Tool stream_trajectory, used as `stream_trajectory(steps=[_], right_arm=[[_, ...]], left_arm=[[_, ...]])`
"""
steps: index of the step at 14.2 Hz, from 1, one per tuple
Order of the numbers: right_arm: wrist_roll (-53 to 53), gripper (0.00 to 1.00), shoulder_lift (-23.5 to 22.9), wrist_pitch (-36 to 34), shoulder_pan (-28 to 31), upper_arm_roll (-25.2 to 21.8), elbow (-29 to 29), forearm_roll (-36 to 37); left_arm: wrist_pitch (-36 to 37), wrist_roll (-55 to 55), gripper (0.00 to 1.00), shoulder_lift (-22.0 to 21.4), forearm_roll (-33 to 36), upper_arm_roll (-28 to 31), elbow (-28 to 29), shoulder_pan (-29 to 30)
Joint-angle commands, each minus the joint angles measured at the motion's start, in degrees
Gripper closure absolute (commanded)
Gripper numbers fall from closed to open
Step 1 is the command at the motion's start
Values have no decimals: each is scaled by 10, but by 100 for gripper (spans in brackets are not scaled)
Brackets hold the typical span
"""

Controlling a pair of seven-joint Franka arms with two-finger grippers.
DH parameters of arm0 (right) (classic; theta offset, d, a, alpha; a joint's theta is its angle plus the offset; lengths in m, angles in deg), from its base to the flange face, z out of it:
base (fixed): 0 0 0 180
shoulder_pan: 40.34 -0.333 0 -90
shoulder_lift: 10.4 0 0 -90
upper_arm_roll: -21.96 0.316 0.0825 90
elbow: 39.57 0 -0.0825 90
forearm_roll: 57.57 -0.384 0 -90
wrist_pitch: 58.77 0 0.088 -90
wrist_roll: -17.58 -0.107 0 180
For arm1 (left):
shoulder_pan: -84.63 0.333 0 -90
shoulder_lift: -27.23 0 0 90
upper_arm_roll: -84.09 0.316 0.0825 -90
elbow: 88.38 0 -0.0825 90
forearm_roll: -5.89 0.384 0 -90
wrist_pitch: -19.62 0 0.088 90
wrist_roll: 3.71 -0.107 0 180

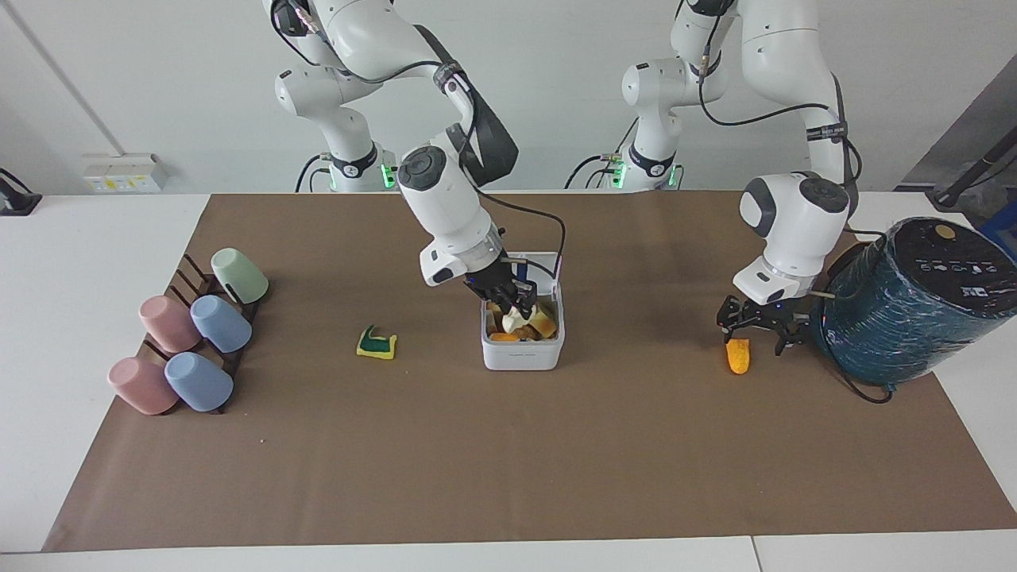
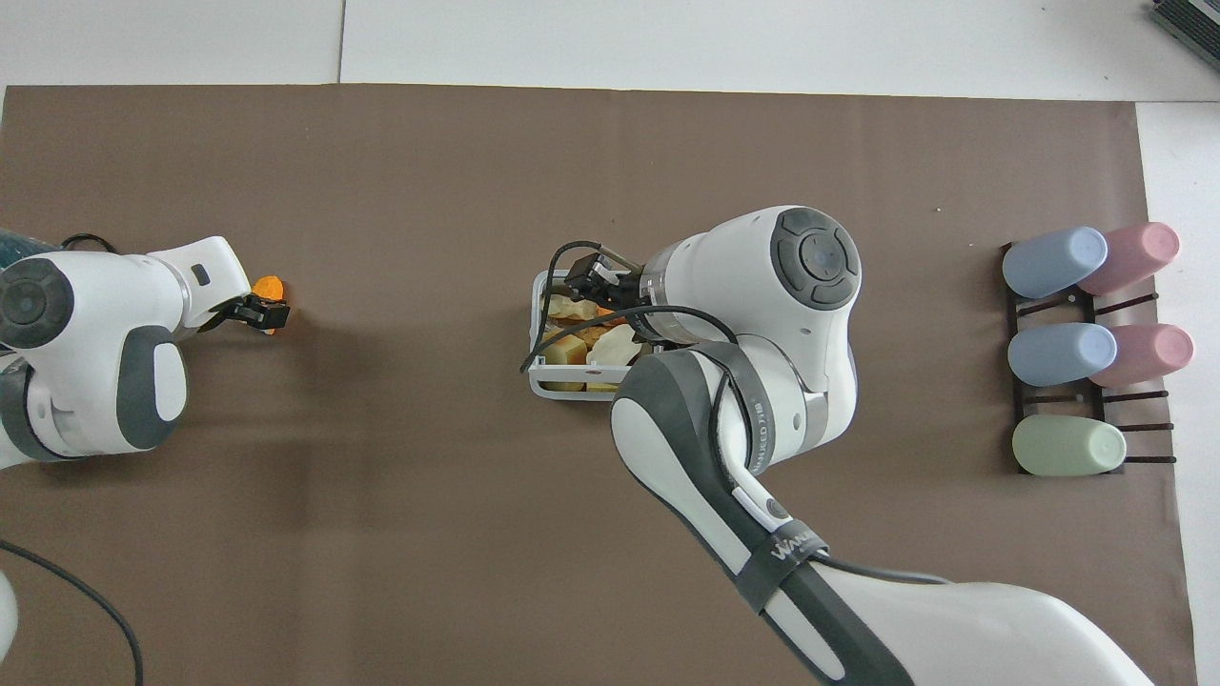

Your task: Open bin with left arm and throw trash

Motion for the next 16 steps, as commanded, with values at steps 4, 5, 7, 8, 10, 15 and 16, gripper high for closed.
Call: stream_trajectory(steps=[4, 5, 7, 8, 10, 15, 16], right_arm=[[145, 0, 37, -15, 82, -3, -9, 114], [204, 0, 44, -23, 101, -3, -25, 120], [334, 0, 58, -19, 134, -4, -73, 121], [381, 0, 61, -15, 158, -4, -96, 124], [416, 0, 62, -2, 175, -4, -131, 133], [416, 0, 63, 58, 184, -3, -212, 176], [415, 0, 63, 57, 184, -3, -215, 176]], left_arm=[[14, 25, 100, -20, -6, -6, 15, -3], [24, 37, 100, -30, -6, -7, 13, -5], [48, 60, 100, -54, -6, -6, 3, -24], [72, 80, 100, -64, -6, -7, -10, -37], [139, 133, 100, -71, -6, -7, -58, -73], [217, 296, 100, -50, -10, -7, -158, -174], [215, 323, 100, -50, -25, -7, -164, -193]])
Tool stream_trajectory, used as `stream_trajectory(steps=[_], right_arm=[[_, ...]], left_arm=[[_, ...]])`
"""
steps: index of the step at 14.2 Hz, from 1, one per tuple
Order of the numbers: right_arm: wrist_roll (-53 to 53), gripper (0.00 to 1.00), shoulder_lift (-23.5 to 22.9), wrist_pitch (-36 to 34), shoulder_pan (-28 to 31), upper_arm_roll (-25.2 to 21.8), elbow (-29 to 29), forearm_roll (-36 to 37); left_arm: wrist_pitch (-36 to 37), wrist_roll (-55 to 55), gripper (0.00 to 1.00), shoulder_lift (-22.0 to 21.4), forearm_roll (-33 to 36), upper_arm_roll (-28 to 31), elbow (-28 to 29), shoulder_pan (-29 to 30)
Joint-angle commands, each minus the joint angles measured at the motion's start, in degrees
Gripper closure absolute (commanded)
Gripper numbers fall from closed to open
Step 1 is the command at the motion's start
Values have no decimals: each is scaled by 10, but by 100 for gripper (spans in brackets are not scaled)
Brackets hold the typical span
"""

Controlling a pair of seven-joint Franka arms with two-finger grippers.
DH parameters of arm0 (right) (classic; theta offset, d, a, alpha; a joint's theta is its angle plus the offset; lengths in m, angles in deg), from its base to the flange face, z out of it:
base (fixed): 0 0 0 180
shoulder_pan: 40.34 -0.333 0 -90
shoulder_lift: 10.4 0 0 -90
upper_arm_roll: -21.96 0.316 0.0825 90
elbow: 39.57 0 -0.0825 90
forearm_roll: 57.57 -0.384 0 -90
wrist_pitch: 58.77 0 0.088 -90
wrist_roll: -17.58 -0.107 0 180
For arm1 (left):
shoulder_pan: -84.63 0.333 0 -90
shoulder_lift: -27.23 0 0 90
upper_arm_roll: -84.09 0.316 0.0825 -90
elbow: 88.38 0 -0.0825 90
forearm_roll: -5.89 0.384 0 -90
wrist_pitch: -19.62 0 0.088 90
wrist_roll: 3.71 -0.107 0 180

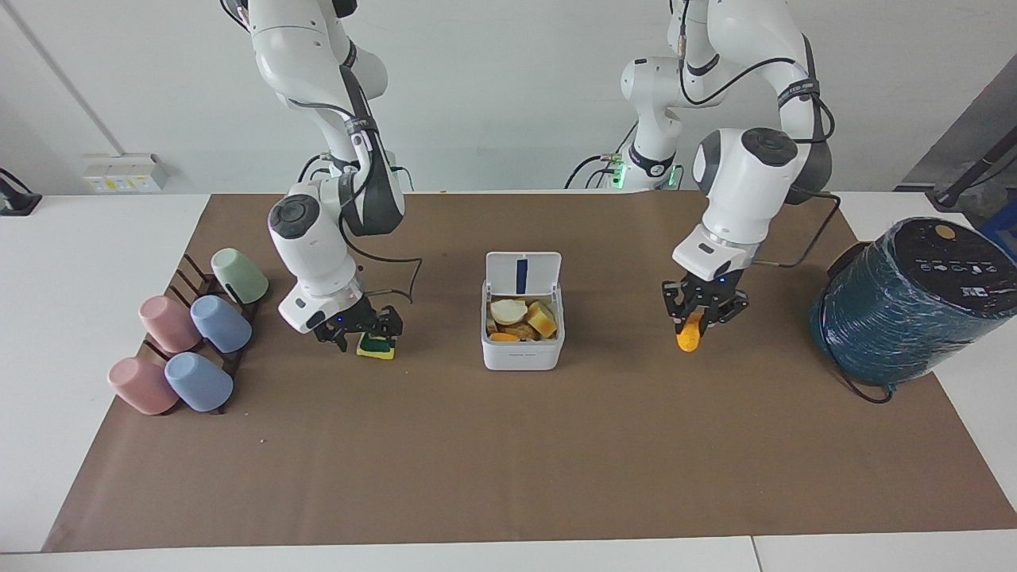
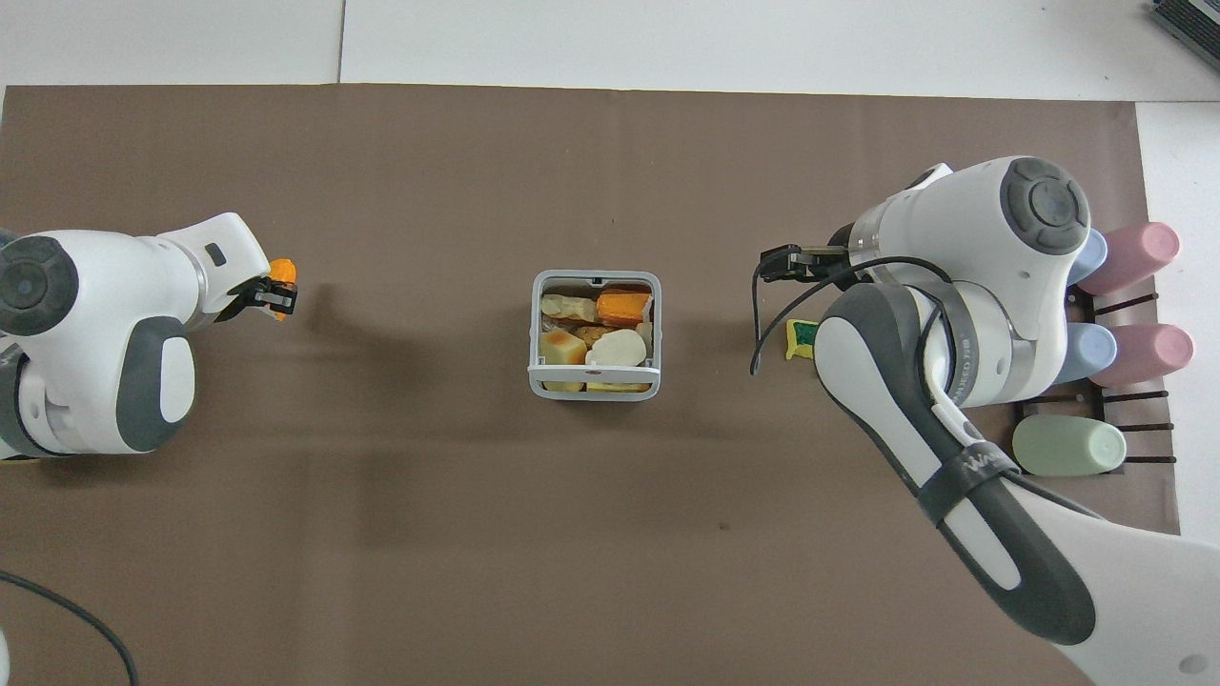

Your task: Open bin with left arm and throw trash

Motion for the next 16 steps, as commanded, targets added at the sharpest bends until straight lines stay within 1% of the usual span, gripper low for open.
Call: stream_trajectory(steps=[1, 3, 5, 7, 8, 9, 10, 11, 12, 13, 15, 16], right_arm=[[5, 0, 24, 12, 8, 8, -40, 13], [1, 0, 24, 23, 8, 8, -47, 13], [-18, 0, 16, 35, 6, 9, -49, 13], [-23, 0, 12, 37, 3, 8, -50, 13], [-22, 33, 12, 36, 4, 8, -50, 13], [-22, 58, 12, 35, 6, 8, -50, 13], [-23, 73, 12, 34, 7, 8, -50, 13], [-25, 87, 12, 35, 7, 8, -51, 13], [-28, 100, 12, 35, 7, 8, -51, 12], [-32, 100, 12, 35, 8, 8, -51, 12], [-40, 100, 12, 34, 8, 9, -51, 13], [-40, 100, 12, 34, 9, 8, -50, 13]], left_arm=[[8, 66, 100, 22, -45, 10, -34, -53], [-2, 99, 100, 25, -107, 10, -43, -83], [-18, 122, 100, 27, -144, 9, -42, -108], [-20, 125, 100, 29, -171, 9, -40, -141], [-19, 130, 100, 29, -171, 10, -39, -154], [-19, 141, 100, 28, -171, 10, -38, -167], [-17, 150, 89, 27, -171, 10, -37, -175], [-12, 151, 52, 25, -171, 10, -35, -181], [-10, 151, 6, 24, -171, 10, -33, -182], [-9, 152, 0, 24, -170, 11, -33, -181], [-5, 152, 0, 21, -167, 11, -34, -176], [17, 153, 0, 15, -165, 14, -34, -172]])
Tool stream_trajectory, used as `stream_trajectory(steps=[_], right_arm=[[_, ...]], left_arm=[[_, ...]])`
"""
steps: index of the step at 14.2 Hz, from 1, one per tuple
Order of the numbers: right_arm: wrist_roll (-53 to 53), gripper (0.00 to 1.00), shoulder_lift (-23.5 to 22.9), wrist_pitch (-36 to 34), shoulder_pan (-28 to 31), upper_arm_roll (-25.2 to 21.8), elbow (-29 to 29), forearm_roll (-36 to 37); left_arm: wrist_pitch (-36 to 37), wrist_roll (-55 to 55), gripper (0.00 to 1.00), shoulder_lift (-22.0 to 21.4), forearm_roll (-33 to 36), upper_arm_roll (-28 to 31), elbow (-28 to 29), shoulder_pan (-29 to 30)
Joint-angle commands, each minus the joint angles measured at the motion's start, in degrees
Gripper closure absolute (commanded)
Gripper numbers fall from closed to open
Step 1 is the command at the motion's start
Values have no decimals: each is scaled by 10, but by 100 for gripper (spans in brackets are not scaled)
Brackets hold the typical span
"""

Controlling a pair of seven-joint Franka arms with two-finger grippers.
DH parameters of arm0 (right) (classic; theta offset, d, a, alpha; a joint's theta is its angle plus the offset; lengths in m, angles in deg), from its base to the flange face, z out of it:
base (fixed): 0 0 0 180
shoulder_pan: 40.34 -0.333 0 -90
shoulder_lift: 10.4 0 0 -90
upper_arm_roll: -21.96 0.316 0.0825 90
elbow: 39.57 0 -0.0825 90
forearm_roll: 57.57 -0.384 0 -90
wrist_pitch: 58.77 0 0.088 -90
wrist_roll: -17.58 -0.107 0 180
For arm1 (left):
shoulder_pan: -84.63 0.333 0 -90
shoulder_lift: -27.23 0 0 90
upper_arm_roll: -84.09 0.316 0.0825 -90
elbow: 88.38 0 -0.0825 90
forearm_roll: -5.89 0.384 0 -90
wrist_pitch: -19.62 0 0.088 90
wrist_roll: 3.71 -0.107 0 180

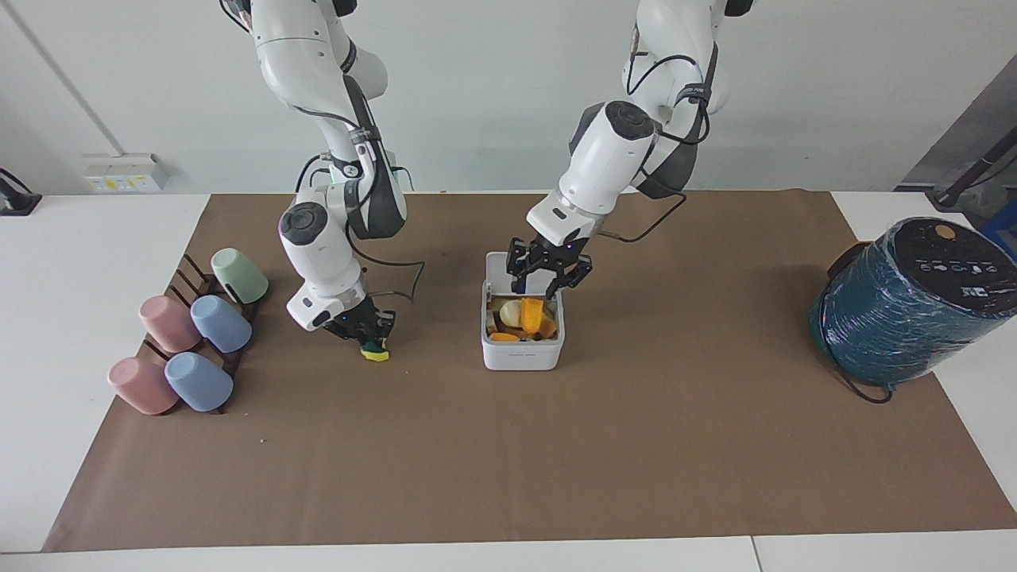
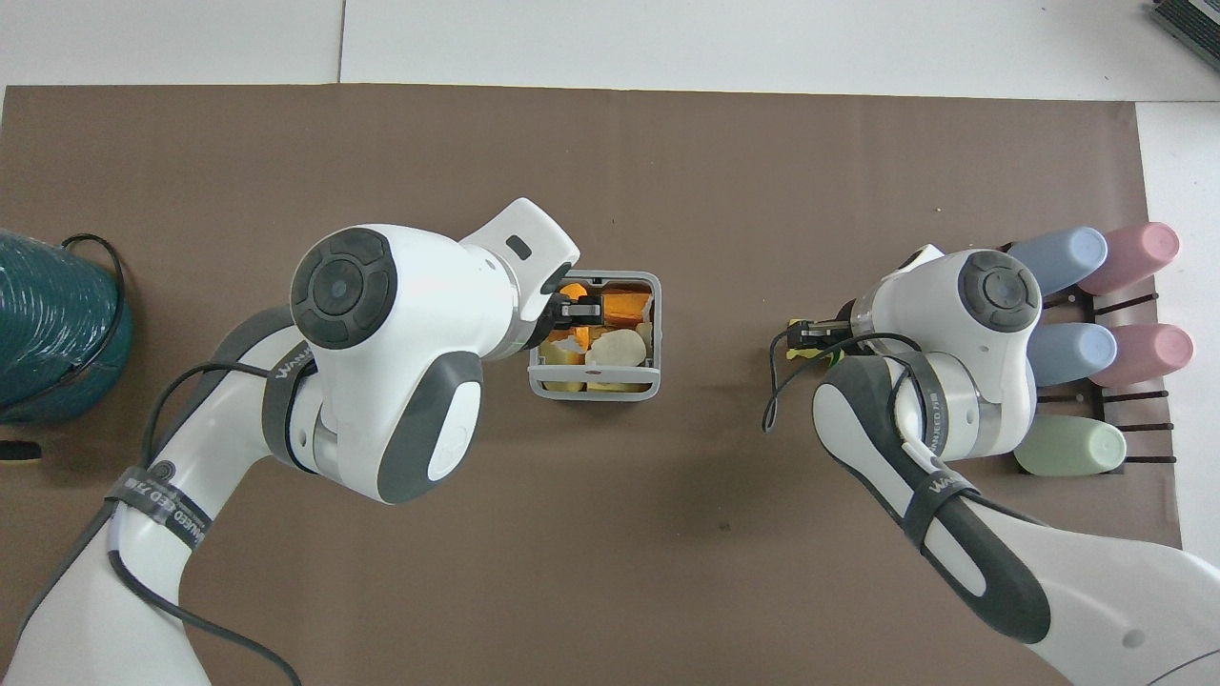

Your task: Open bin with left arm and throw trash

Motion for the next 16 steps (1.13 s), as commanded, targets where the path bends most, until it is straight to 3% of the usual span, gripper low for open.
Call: stream_trajectory(steps=[1, 4, 7, 9, 12, 16], right_arm=[[-18, 100, 9, 7, 9, 6, -11, 13], [-44, 100, 16, -51, 4, 6, 25, 13], [-129, 100, 21, -184, -4, 17, 134, 3], [-202, 100, 13, -221, -20, 34, 191, -16], [-257, 100, 4, -190, -44, 49, 220, -118], [-343, 100, -9, -117, -110, 49, 223, -190]], left_arm=[[53, -2, 0, -18, -1, 13, -3, 3], [91, -8, 0, -40, 57, 20, 5, 26], [107, -6, 0, -85, 155, 23, 47, 52], [106, -8, 0, -110, 159, 23, 71, 89], [111, -31, 0, -141, 160, 23, 80, 152], [171, -79, 0, -139, 160, 24, 7, 214]])
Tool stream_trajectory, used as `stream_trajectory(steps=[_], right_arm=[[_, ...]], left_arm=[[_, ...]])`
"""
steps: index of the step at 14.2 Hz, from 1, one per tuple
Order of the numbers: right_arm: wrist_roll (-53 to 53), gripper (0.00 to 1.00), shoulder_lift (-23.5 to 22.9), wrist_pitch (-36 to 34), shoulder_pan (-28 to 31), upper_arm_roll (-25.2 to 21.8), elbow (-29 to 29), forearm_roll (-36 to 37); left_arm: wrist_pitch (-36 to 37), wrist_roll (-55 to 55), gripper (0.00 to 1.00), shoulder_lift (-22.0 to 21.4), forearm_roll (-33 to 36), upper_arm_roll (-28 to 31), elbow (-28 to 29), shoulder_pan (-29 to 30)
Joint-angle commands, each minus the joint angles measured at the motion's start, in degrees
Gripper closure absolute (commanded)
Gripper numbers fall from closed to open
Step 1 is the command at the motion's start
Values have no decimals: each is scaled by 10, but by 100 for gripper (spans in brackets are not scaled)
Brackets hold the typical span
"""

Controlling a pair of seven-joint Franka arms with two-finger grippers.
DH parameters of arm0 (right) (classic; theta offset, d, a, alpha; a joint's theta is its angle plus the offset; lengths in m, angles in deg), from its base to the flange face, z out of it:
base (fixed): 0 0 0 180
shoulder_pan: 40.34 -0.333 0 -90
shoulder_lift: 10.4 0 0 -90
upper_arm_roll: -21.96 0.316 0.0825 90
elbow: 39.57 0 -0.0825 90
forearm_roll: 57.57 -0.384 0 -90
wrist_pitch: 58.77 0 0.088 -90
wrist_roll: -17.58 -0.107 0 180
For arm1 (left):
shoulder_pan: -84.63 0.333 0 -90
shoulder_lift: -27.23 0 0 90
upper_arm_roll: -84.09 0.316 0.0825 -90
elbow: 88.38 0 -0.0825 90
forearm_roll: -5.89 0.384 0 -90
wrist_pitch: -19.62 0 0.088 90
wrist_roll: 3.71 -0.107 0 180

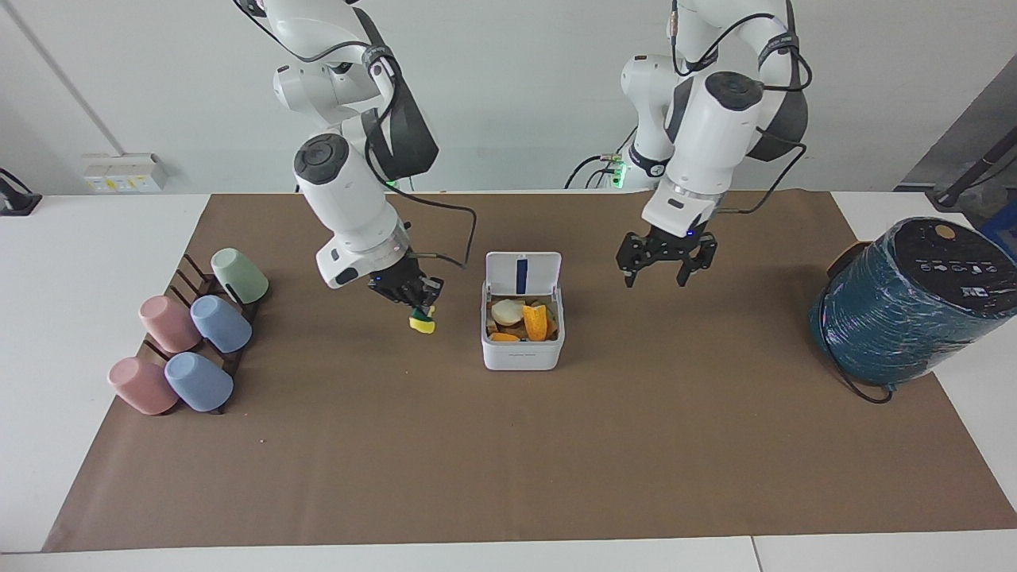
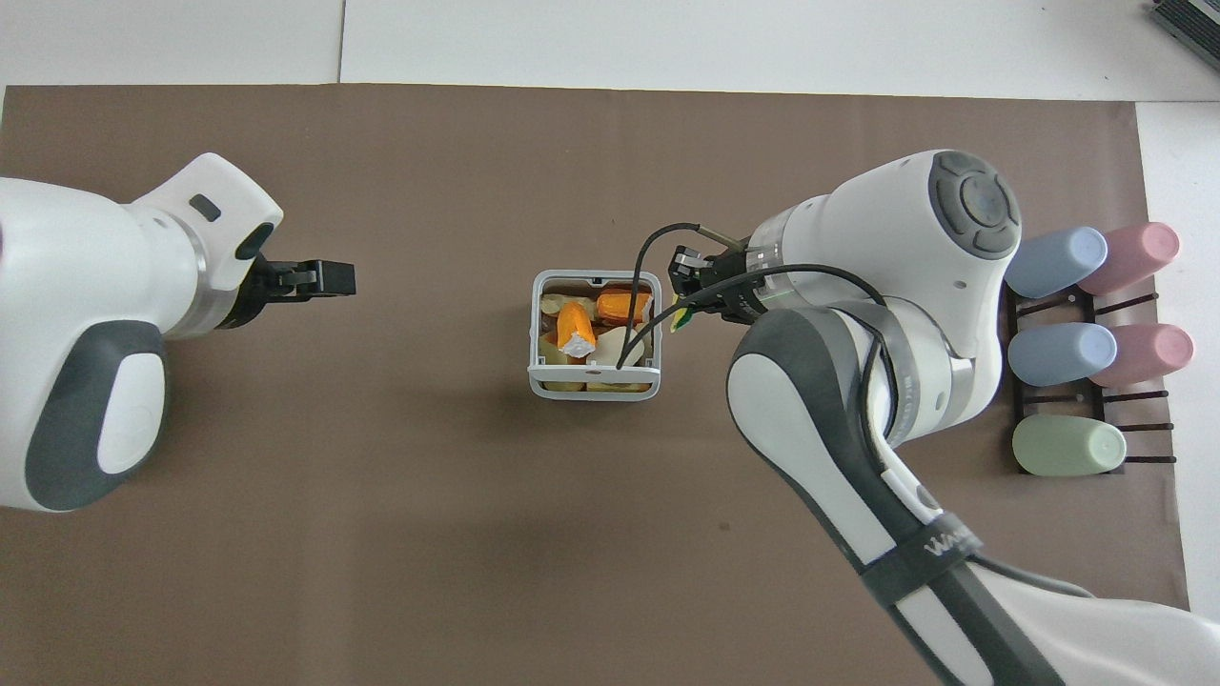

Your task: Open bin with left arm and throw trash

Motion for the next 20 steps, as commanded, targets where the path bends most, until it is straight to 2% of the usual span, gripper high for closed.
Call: stream_trajectory(steps=[1, 3, 4, 7, 9, 11, 12, 14, 17, 20], right_arm=[[-41, 100, -22, 31, -28, 2, 14, -36], [-51, 98, -32, 37, -41, 2, 14, -42], [-52, 91, -37, 37, -43, 2, 12, -43], [-47, 58, -39, 37, -42, 1, -3, -42], [-46, 38, -40, 41, -42, 2, -2, -41], [-47, 22, -41, 53, -43, 2, -1, -41], [-48, 19, -40, 51, -43, 2, 1, -40], [-50, 0, -40, 44, -43, 1, 13, -31], [-49, 0, -31, 38, -32, -3, 36, 23], [-43, 0, -5, 11, -24, -23, 52, 168]], left_arm=[[58, -20, 0, -4, 13, -6, -53, 32], [105, -82, 0, 0, 12, -6, -92, 55], [124, -97, 0, 0, 12, -6, -112, 64], [195, -98, 0, 6, 13, -5, -173, 75], [223, -104, 0, 9, 13, -5, -200, 104], [230, -110, 0, 0, 12, -5, -182, 120], [237, -110, 0, -5, 12, -4, -174, 121], [238, -110, 0, -6, 12, -5, -171, 136], [247, -108, 0, -12, 12, -5, -163, 135], [259, -105, 0, -13, 12, -5, -164, 135]])
